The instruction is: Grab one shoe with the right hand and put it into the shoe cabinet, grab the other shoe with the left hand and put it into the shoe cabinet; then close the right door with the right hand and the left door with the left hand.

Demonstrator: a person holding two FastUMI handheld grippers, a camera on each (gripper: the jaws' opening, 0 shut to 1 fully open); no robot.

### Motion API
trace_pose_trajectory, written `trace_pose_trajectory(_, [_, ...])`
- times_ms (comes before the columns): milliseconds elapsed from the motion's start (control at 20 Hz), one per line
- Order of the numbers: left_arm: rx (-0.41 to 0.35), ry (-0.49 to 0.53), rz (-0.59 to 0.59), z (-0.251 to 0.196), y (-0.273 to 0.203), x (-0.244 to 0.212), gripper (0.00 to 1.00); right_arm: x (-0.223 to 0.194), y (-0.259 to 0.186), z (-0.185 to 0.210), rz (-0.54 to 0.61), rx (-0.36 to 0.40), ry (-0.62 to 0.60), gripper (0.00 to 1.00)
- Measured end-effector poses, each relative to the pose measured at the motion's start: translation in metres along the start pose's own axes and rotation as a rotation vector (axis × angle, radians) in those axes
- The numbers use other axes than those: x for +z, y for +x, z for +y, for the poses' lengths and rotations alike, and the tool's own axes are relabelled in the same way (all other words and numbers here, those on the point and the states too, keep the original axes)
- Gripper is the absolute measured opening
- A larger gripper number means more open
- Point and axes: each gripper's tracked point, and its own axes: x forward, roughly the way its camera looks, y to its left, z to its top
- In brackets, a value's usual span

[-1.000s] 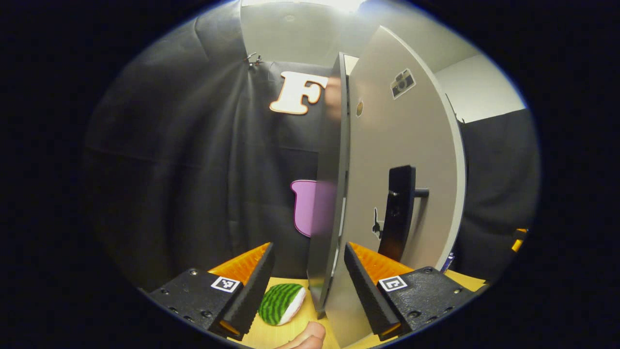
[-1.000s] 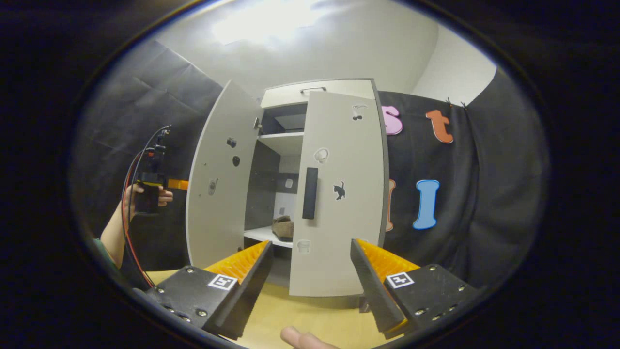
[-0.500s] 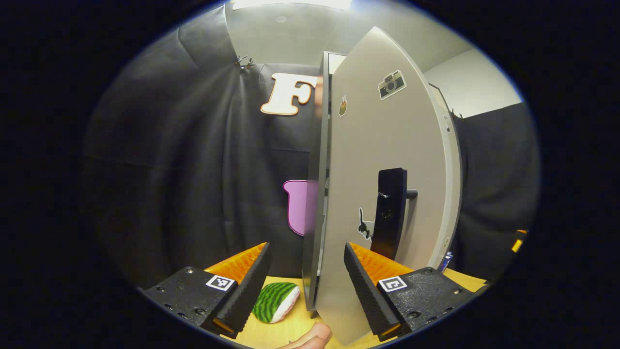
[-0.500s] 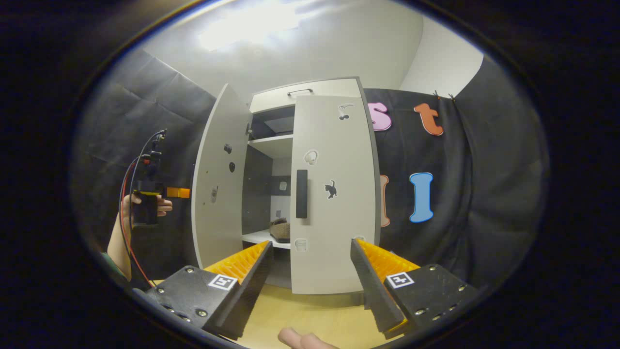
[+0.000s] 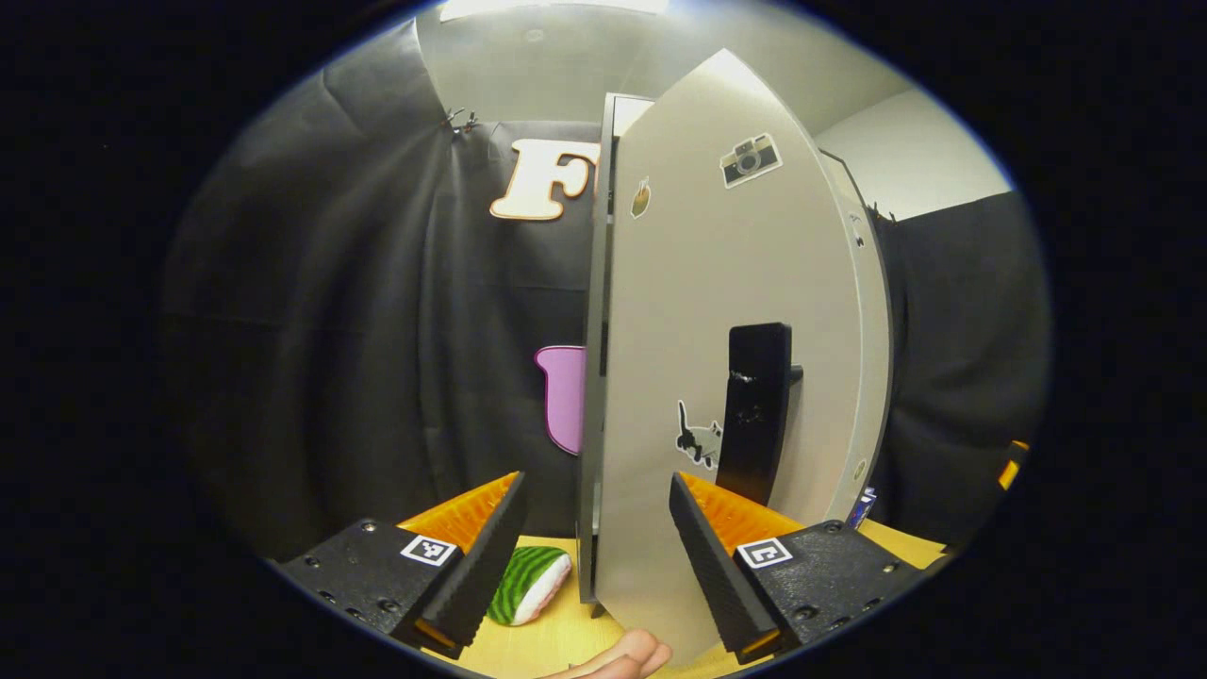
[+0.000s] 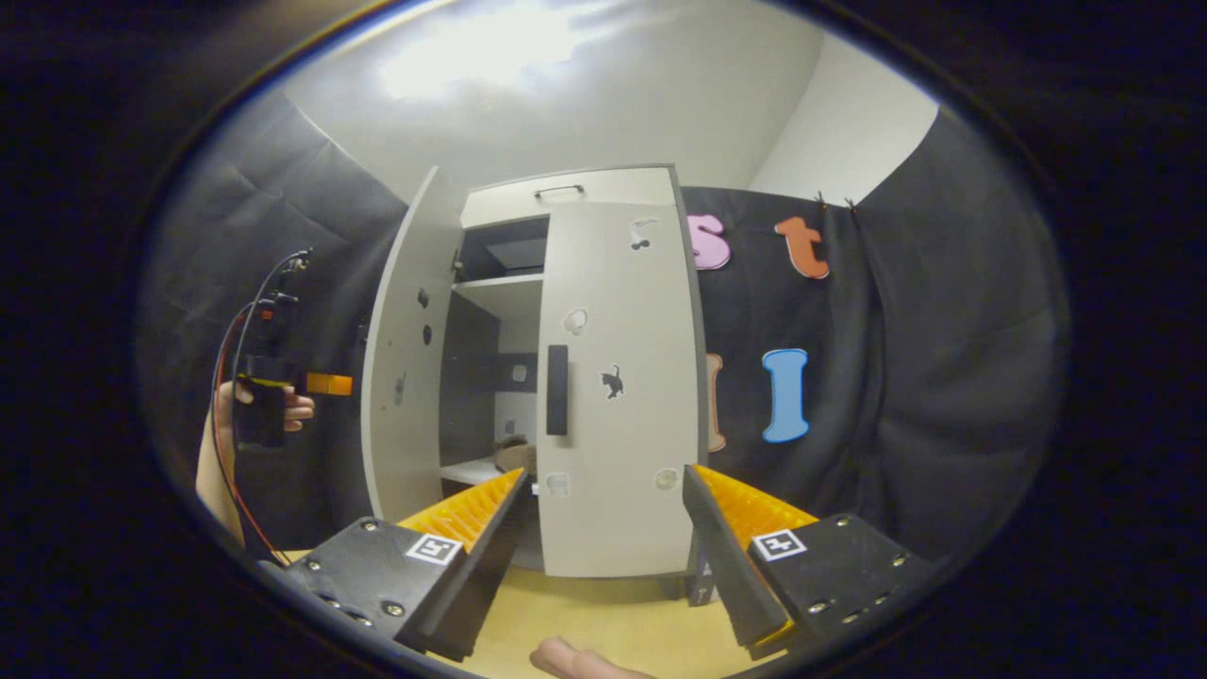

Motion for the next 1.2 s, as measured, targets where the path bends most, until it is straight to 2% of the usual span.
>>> trace_pose_trajectory(50, [0.012,0.014,0.001,0.002,0.002,0.003,0.90,-0.001,0.001,0.001,-0.002,-0.003,-0.012,0.96])
trace_pose_trajectory(150, [0.033,0.029,0.003,-0.003,0.006,0.003,0.93,-0.004,0.000,0.009,-0.002,0.011,-0.014,0.94])
trace_pose_trajectory(200, [0.036,0.036,-0.005,-0.010,0.011,0.006,0.88,-0.005,-0.002,0.009,-0.001,0.011,-0.011,0.94])
trace_pose_trajectory(250, [0.039,0.048,-0.007,-0.017,0.016,0.006,0.93,-0.004,-0.004,0.005,-0.010,-0.012,-0.017,0.94])
trace_pose_trajectory(400, [0.035,0.099,-0.001,-0.036,0.015,-0.006,0.93,-0.003,-0.008,-0.001,-0.039,-0.060,-0.068,0.96])
trace_pose_trajectory(450, [0.039,0.107,0.011,-0.041,0.016,-0.012,0.88,-0.004,-0.009,0.003,-0.040,-0.055,-0.071,0.94])
trace_pose_trajectory(500, [0.033,0.120,0.033,-0.048,0.016,-0.019,0.93,-0.007,-0.010,0.005,-0.037,-0.048,-0.071,0.94])
trace_pose_trajectory(550, [0.030,0.121,0.041,-0.055,0.015,-0.025,0.92,-0.009,-0.011,0.008,-0.030,-0.041,-0.068,0.96])
trace_pose_trajectory(650, [0.041,0.133,0.036,-0.065,0.012,-0.028,0.95,-0.009,-0.012,0.007,-0.027,-0.042,-0.071,0.96])
trace_pose_trajectory(700, [0.042,0.139,0.030,-0.071,0.009,-0.028,1.00,-0.008,-0.013,0.005,-0.029,-0.051,-0.082,0.96])
trace_pose_trajectory(750, [0.045,0.137,0.027,-0.075,0.006,-0.030,0.96,-0.008,-0.014,0.003,-0.032,-0.062,-0.095,0.94])
trace_pose_trajectory(850, [0.045,0.122,0.015,-0.085,-0.004,-0.028,1.00,-0.007,-0.014,-0.001,-0.034,-0.086,-0.107,0.94])
trace_pose_trajectory(950, [0.047,0.116,-0.006,-0.093,-0.015,-0.025,0.96,-0.010,-0.013,-0.003,-0.028,-0.098,-0.091,0.96])
trace_pose_trajectory(1050, [0.047,0.114,-0.033,-0.099,-0.029,-0.022,1.00,-0.011,-0.012,-0.008,-0.019,-0.112,-0.081,0.96])
trace_pose_trajectory(1100, [0.048,0.109,-0.038,-0.100,-0.036,-0.022,0.96,-0.011,-0.013,-0.012,-0.018,-0.128,-0.084,0.96])
trace_pose_trajectory(1150, [0.044,0.108,-0.040,-0.103,-0.043,-0.024,1.00,-0.010,-0.013,-0.016,-0.020,-0.144,-0.092,0.94])
trace_pose_trajectory(1200, [0.038,0.106,-0.045,-0.106,-0.050,-0.024,0.96,-0.009,-0.013,-0.018,-0.022,-0.151,-0.094,0.94])
